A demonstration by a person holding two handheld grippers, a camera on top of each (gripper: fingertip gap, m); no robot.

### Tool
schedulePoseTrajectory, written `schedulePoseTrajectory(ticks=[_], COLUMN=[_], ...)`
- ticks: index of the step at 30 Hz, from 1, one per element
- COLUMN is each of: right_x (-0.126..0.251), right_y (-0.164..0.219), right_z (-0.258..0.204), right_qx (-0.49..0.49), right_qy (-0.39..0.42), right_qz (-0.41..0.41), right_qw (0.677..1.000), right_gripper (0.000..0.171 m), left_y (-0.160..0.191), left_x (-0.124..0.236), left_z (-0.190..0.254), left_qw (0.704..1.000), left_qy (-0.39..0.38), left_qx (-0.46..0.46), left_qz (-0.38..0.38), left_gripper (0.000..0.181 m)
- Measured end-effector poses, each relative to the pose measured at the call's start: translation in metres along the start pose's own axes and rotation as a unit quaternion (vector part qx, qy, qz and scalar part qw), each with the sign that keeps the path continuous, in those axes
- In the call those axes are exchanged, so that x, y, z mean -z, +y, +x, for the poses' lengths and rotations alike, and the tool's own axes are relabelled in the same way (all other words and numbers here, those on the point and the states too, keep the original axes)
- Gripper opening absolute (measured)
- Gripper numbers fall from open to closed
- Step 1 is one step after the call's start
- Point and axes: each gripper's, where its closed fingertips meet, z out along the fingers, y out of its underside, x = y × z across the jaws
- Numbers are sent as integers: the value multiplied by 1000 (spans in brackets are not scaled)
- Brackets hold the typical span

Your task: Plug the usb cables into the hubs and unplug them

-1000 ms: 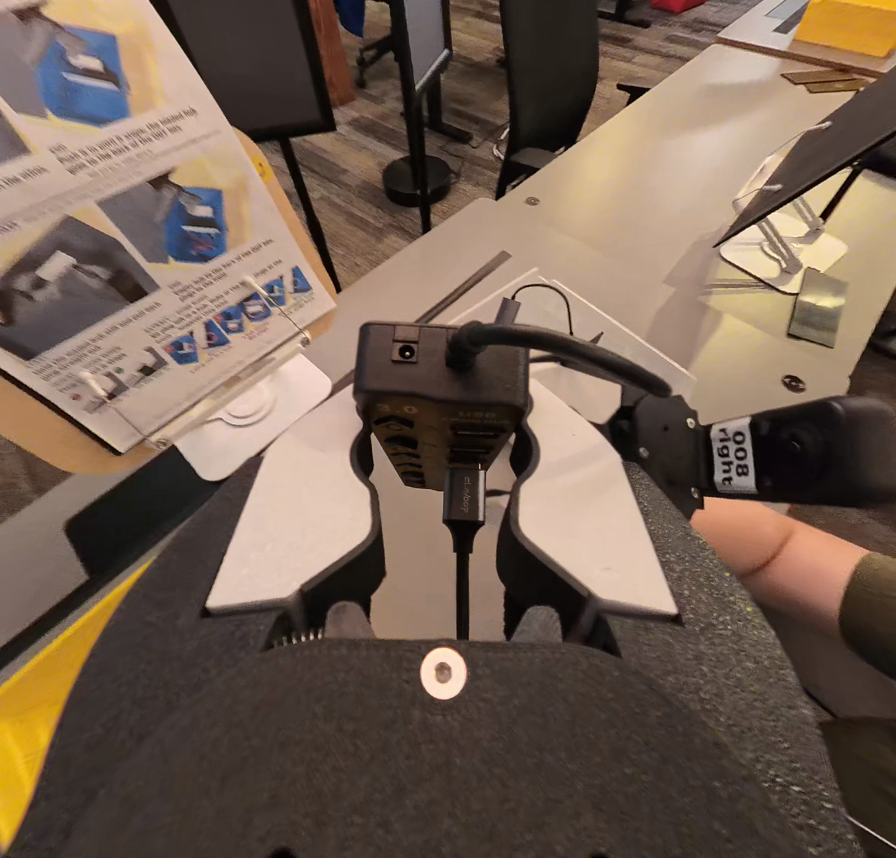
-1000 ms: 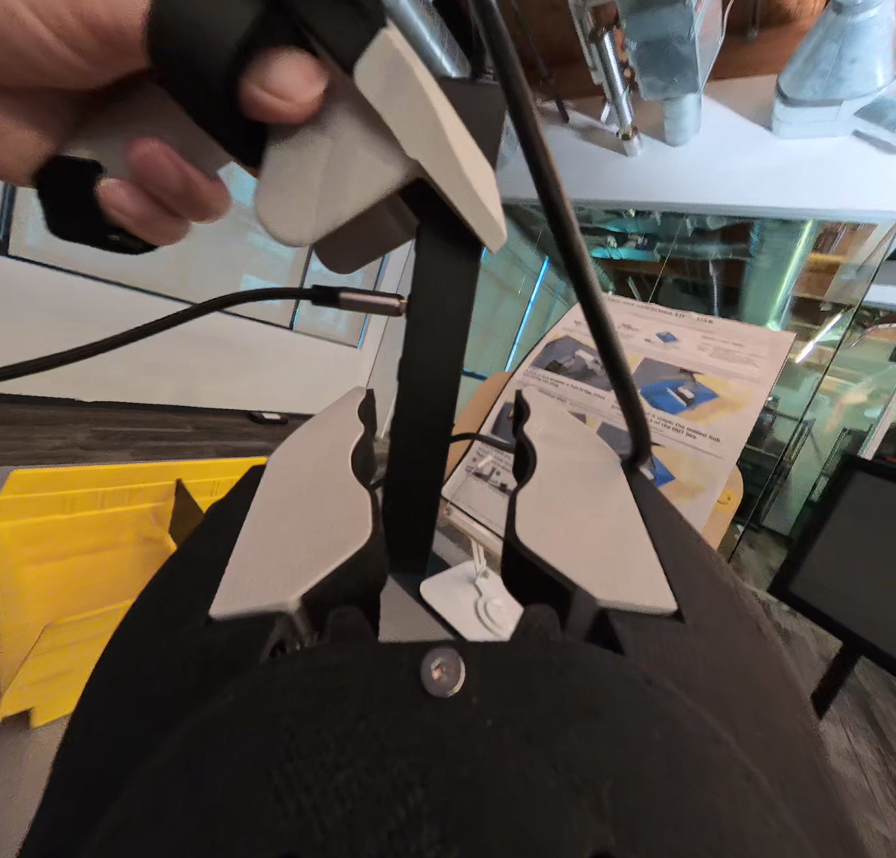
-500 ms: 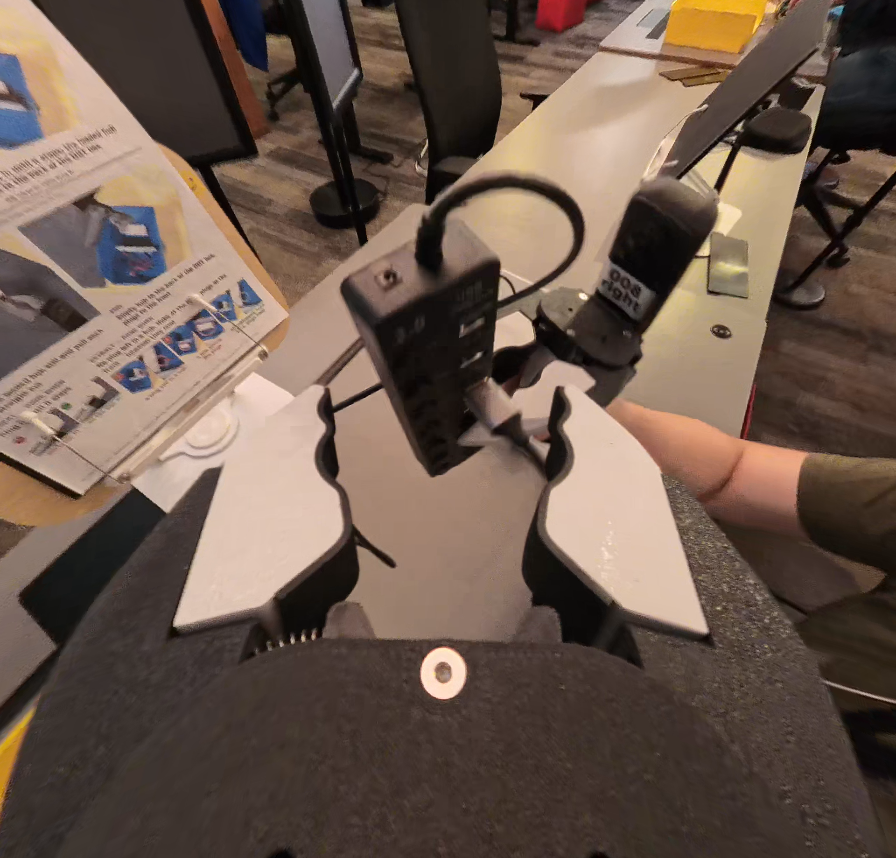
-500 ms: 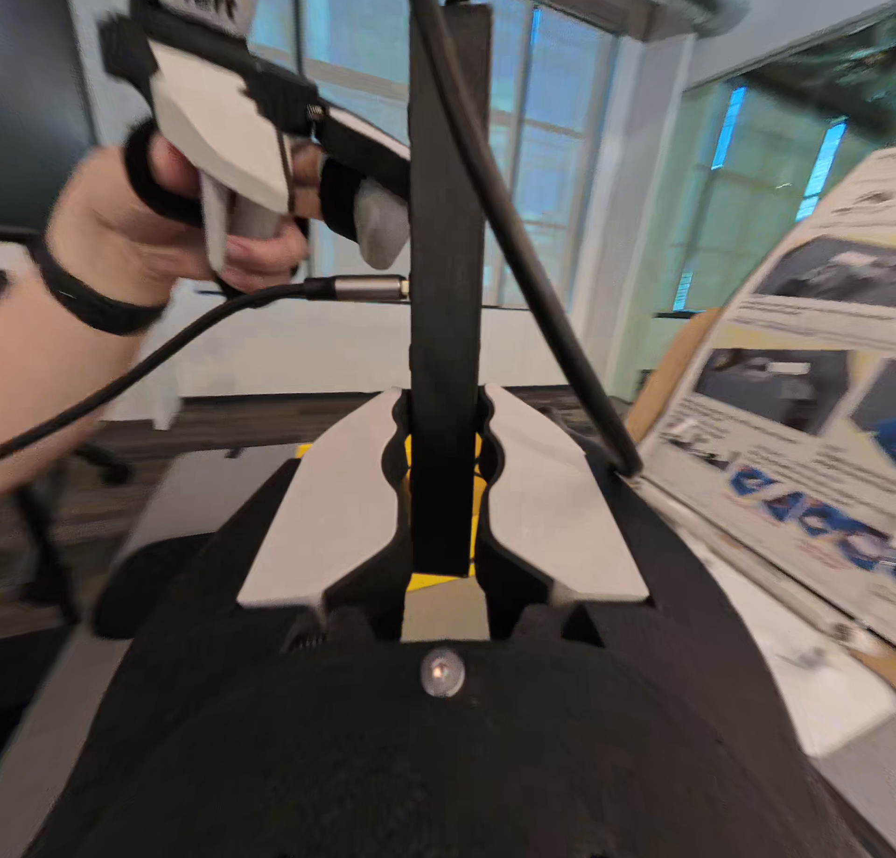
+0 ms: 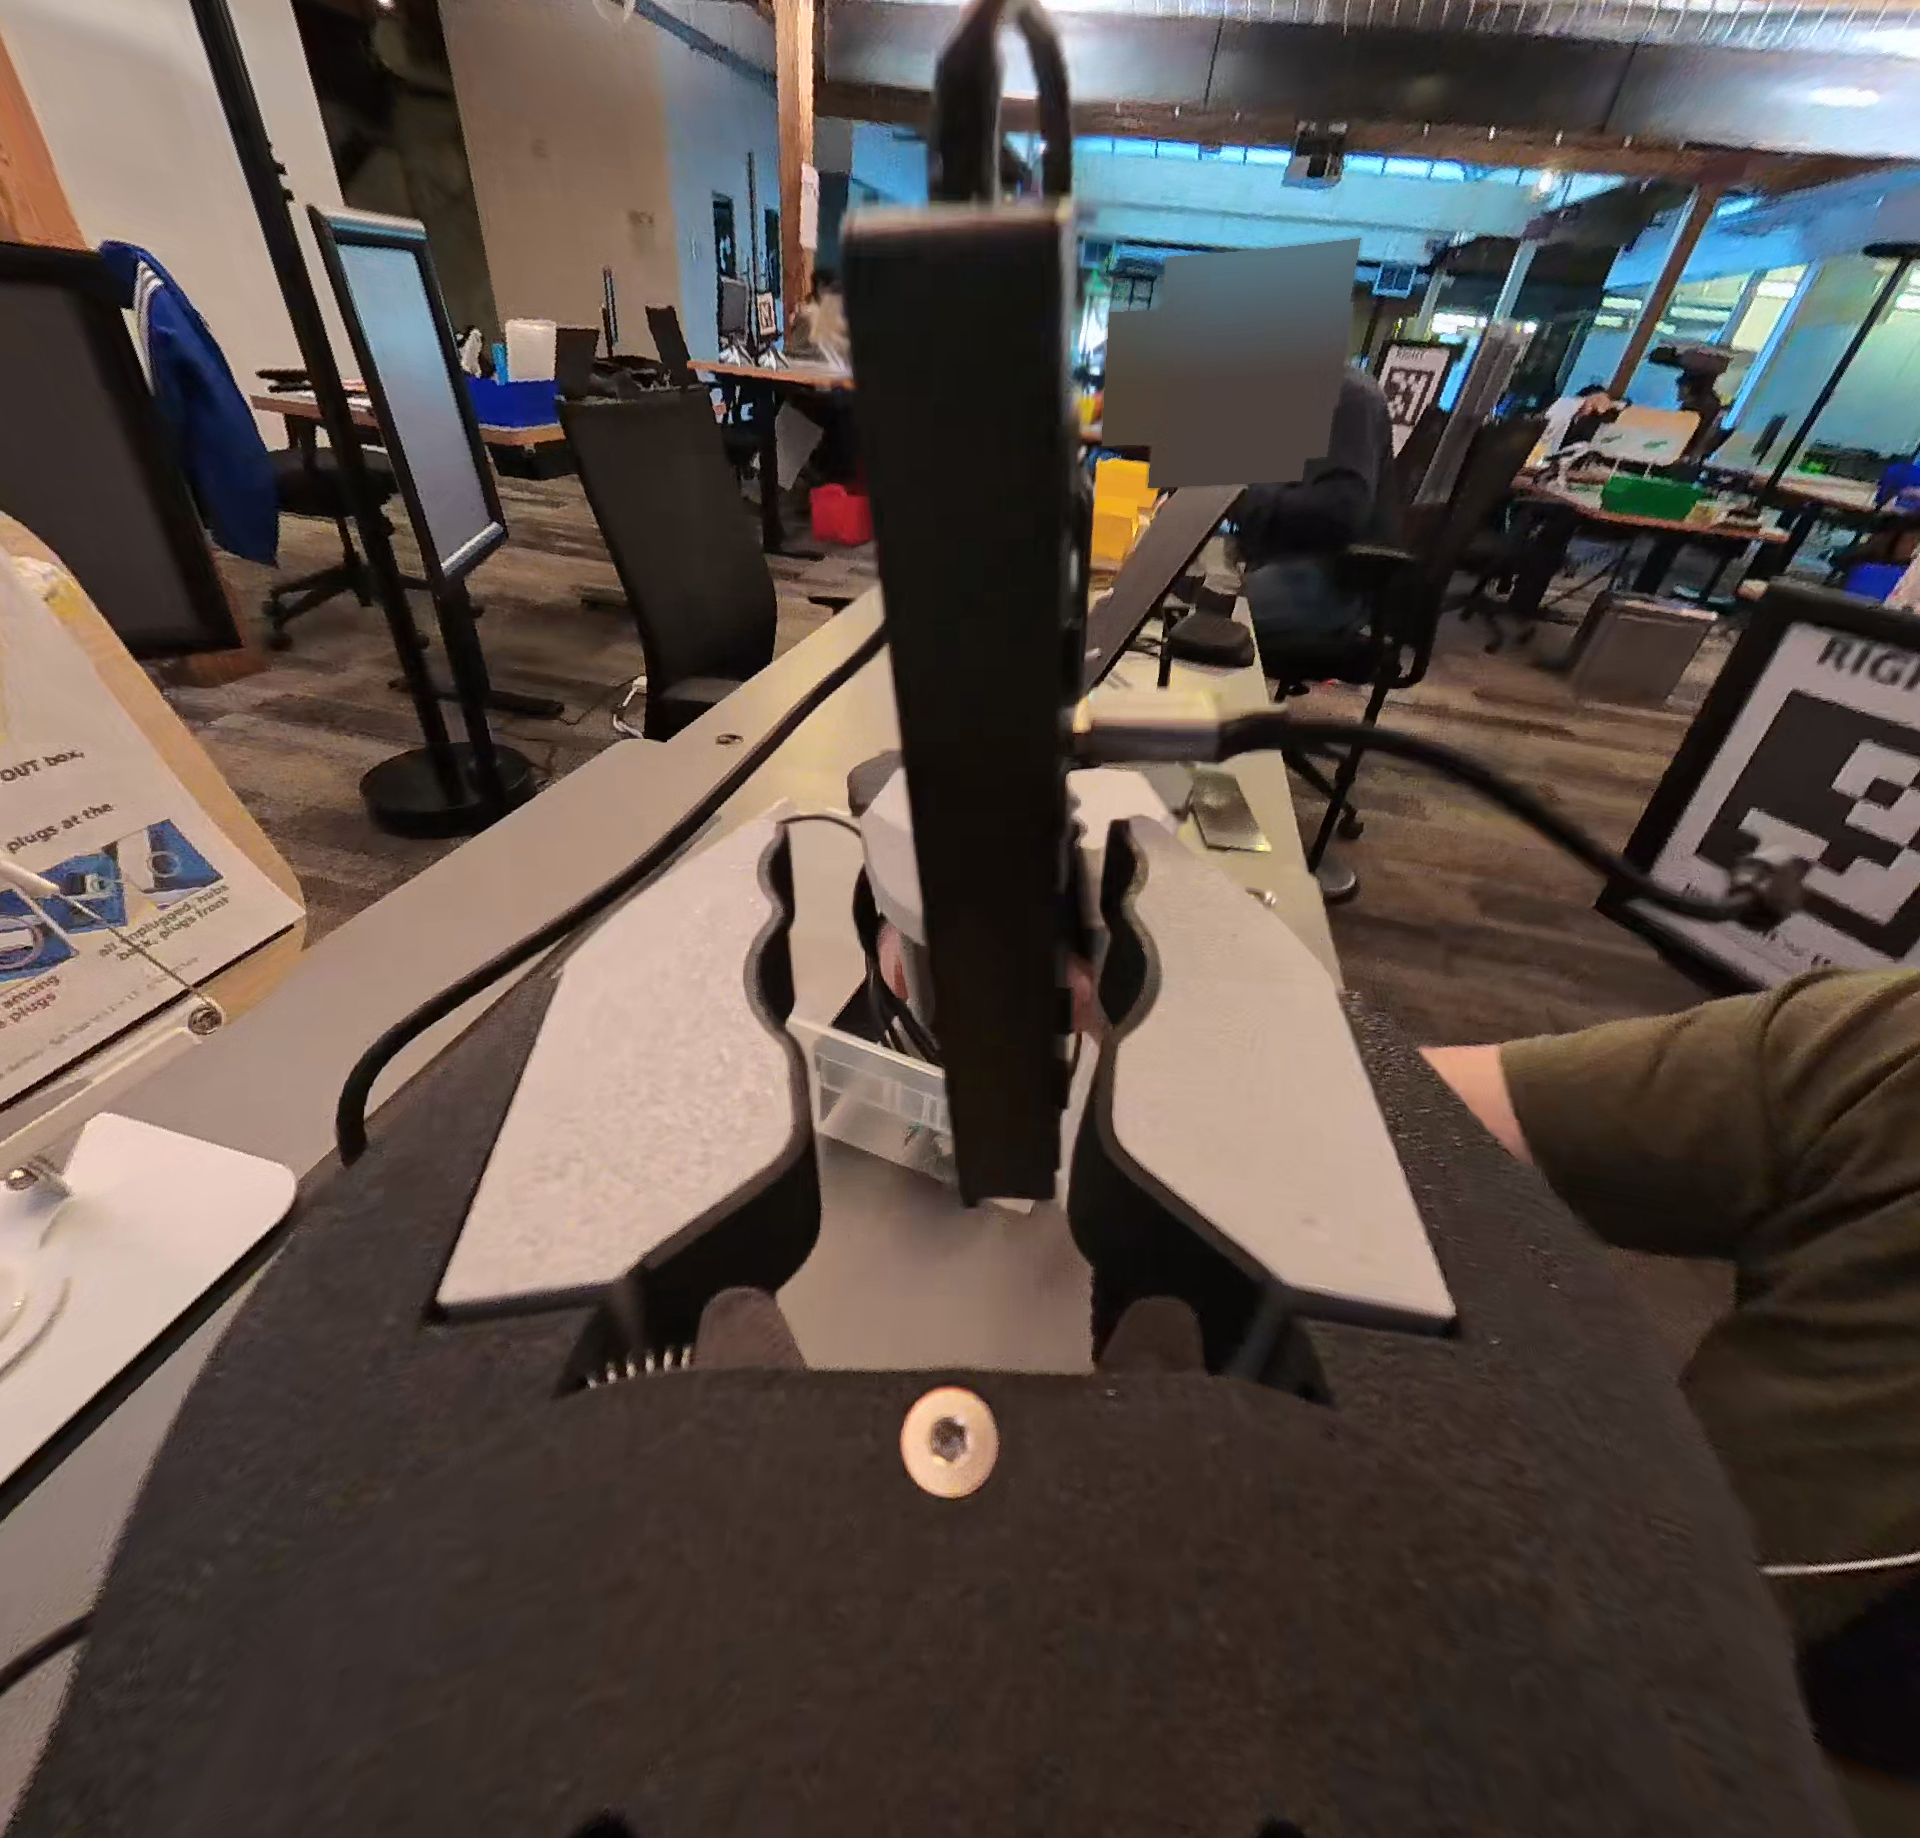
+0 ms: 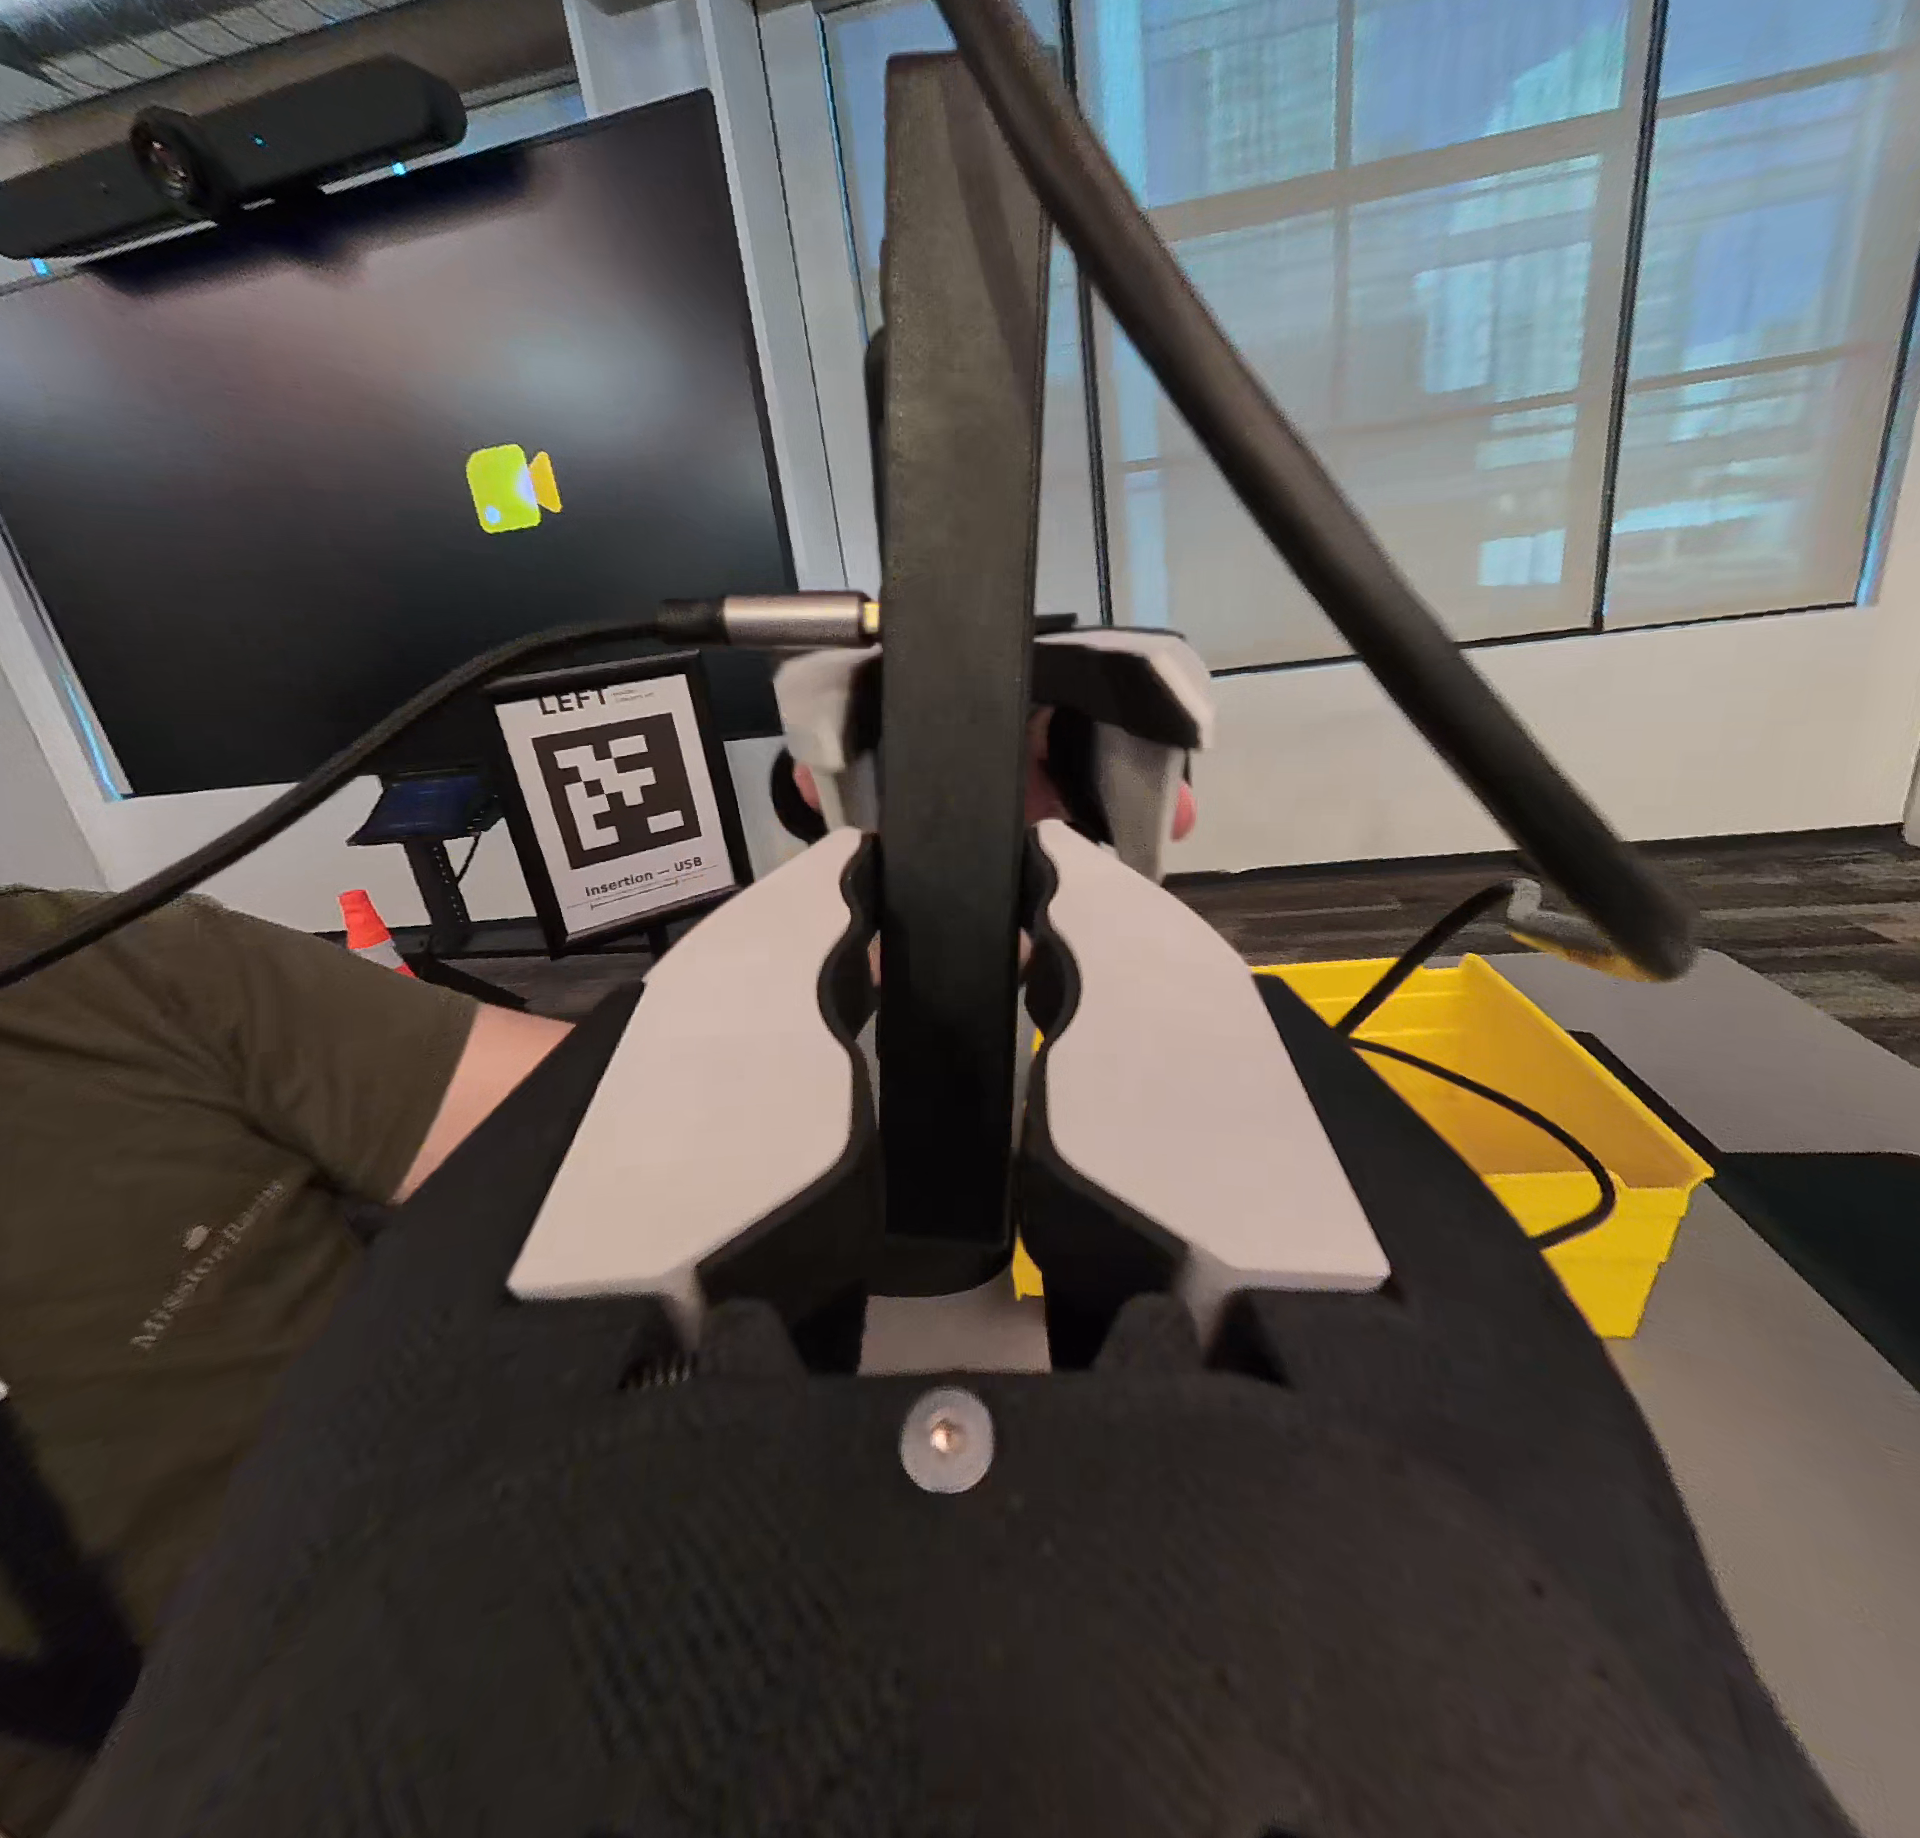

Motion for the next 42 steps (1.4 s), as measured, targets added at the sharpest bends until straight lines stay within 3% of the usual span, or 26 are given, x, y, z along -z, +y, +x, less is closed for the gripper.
schedulePoseTrajectory(ticks=[9,12,17,21,30,38,42], right_x=[-3,-3,-3,4,8,32,57], right_y=[16,21,35,45,47,37,9], right_z=[11,20,29,34,43,58,70], right_qx=[3,-11,-24,-7,2,15,53], right_qy=[-2,-1,-1,12,25,71,188], right_qz=[-25,-17,-40,-86,-82,-76,-76], right_qw=[1000,1000,999,996,996,994,978], right_gripper=[26,26,26,26,27,32,32], left_y=[20,19,29,48,51,42,41], left_x=[-17,-16,-16,-19,-24,-9,5], left_z=[-3,-7,-15,-20,-25,-46,-73], left_qw=[998,996,997,998,998,998,991], left_qy=[59,60,42,51,57,-4,-103], left_qx=[-2,-10,-31,-18,-14,-26,-68], left_qz=[30,59,62,10,24,50,47], left_gripper=[47,29,28,29,25,25,25])
